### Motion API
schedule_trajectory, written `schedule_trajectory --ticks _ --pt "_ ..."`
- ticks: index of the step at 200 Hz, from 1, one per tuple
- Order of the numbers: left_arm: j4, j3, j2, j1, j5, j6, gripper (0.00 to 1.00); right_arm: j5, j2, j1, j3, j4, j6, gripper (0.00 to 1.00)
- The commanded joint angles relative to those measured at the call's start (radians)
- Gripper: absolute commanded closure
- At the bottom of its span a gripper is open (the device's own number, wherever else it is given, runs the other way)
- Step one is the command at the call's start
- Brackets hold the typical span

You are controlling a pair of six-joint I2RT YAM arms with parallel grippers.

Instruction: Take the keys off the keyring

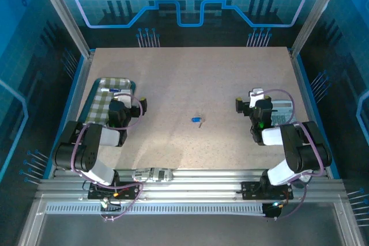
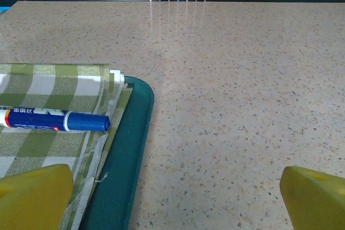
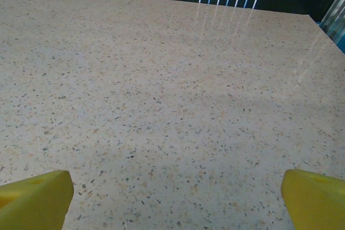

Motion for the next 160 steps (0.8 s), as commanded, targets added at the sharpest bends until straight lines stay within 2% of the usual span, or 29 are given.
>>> schedule_trajectory --ticks 1,160 --pt "0.000 0.011 -0.009 0.010 0.023 0.010 0.01 -0.018 -0.006 -0.008 0.012 0.016 0.000 0.00" --pt "-0.049 0.037 -0.008 0.033 0.021 -0.021 0.01 -0.021 -0.006 -0.008 0.012 0.016 0.000 0.00"
